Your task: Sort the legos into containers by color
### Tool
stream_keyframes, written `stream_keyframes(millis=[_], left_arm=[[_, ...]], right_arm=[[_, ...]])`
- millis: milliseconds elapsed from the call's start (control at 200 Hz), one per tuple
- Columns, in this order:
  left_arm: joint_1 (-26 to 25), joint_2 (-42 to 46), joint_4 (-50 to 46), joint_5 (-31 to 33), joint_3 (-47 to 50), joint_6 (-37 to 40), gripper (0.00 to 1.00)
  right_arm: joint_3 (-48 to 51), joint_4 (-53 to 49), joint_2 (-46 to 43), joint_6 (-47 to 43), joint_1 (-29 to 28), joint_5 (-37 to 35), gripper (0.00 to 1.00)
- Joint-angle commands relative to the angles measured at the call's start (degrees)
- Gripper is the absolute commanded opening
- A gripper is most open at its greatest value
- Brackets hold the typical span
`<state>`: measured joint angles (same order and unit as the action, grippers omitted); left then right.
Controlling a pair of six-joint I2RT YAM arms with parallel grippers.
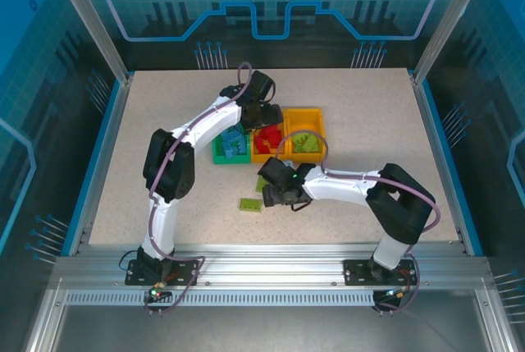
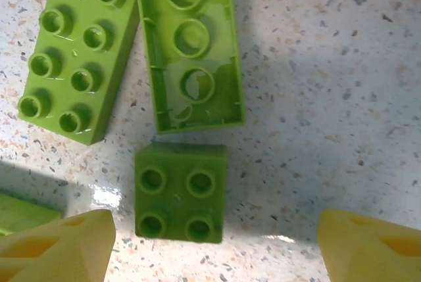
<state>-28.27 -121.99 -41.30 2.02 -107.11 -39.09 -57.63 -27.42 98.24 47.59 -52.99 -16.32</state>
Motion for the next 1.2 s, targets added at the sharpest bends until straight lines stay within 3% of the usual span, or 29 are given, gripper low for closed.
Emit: stream_keyframes(millis=[0,105,355,480,720,945,1070,1195], left_arm=[[0.2,2.8,-0.1,-2.1,-0.9,-0.3,0.83],[0.2,6.5,0.4,-1.8,0.8,-1.4,0.98],[1.0,18.0,1.8,2.0,8.6,-2.1,0.99],[2.4,22.7,2.3,1.5,13.7,-3.3,0.99],[2.9,30.5,0.7,4.2,23.2,0.0,0.99],[2.5,36.5,-1.0,4.6,33.8,0.8,0.99],[0.3,39.7,-2.0,5.3,39.8,0.1,0.99],[-4.3,41.5,-3.6,7.2,43.1,-1.5,0.99]], right_arm=[[-2.0,-0.9,1.1,0.3,-1.1,-1.2,0.8],[-3.1,-1.9,3.0,0.4,-1.1,-1.2,0.75],[-4.7,-4.9,5.4,-0.3,-1.1,-1.2,0.45],[-5.2,-6.1,4.7,-0.6,-1.1,-1.4,0.35],[-5.5,-8.2,-4.9,-4.0,1.1,-2.9,0.33],[-8.7,-9.0,-12.3,-11.5,12.1,-1.4,0.33],[-13.6,-10.1,-8.7,-15.3,21.1,3.6,0.33],[-23.3,-15.5,0.9,-19.5,25.1,5.0,0.33]])
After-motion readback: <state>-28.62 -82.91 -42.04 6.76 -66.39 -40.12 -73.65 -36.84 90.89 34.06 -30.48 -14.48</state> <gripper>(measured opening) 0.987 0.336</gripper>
